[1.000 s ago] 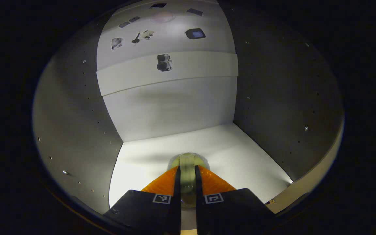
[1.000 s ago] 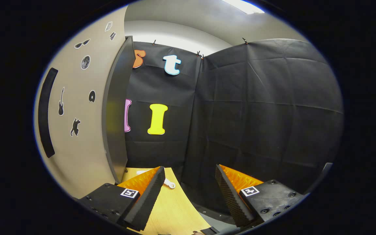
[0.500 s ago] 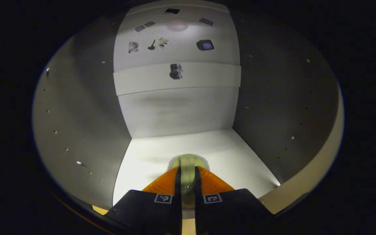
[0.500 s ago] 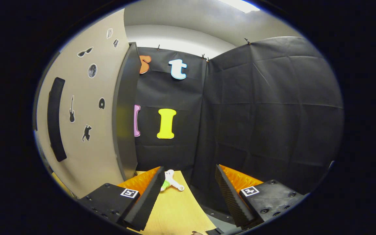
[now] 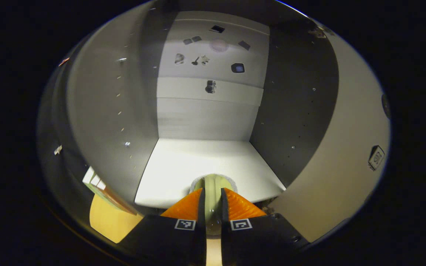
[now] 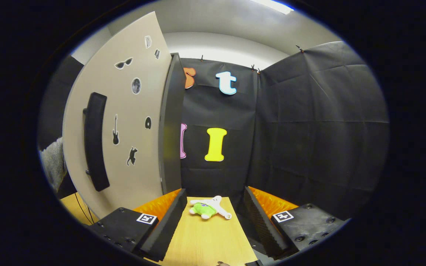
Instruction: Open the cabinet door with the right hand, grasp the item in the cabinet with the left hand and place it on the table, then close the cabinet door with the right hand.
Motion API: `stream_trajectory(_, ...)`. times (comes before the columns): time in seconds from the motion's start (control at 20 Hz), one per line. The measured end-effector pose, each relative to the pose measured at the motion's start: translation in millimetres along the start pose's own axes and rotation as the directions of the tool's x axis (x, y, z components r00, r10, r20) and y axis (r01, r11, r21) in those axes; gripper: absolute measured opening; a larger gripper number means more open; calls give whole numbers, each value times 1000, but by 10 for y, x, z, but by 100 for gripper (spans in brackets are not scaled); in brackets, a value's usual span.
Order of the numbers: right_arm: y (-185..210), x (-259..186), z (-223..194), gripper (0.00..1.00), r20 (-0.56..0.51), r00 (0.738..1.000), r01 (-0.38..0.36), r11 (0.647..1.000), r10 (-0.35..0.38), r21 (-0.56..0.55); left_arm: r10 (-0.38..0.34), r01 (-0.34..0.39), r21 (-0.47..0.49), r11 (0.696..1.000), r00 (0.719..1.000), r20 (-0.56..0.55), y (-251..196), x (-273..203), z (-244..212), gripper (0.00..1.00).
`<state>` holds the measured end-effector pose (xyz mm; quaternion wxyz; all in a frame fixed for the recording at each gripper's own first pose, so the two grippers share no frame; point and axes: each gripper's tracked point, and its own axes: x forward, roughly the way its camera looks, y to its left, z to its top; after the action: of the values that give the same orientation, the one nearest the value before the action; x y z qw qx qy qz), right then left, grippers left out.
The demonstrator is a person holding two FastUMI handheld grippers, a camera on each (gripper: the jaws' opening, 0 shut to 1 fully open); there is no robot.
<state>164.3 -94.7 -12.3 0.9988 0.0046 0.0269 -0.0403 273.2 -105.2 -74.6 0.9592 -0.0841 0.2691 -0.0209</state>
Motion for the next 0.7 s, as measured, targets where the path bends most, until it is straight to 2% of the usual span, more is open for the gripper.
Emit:
stream_trajectory(0.2, 144, -34, -16, 100, -8, 999, -51, 999, 51, 18, -28, 27, -9, 1000, 999, -22, 25, -353, -455, 19)
stream_trajectory(0.3, 168, -34, -27, 97, -12, 998, -63, 998, 63, 16, -31, 30, -21, 999, 998, -49, 45, -462, -761, 19)
stream_trajectory(0.4, 197, -43, -23, 94, -15, 997, -79, 997, 79, 24, -22, 19, -34, 999, 997, -76, 73, -526, -1068, 20)
stream_trajectory(0.45, 203, -46, -19, 97, -15, 996, -85, 996, 86, 27, -26, 21, -53, 998, 995, -93, 69, -542, -1252, 20)
stream_trajectory(0.65, 260, -92, -14, 97, -26, 993, -116, 993, 117, 21, -33, 7, -129, 992, 979, -203, 101, -479, -1987, 20)
stream_trajectory(0.7, 263, -107, -16, 100, -32, 992, -121, 993, 121, 18, -29, -1, -136, 991, 975, -220, 105, -470, -2193, 20)
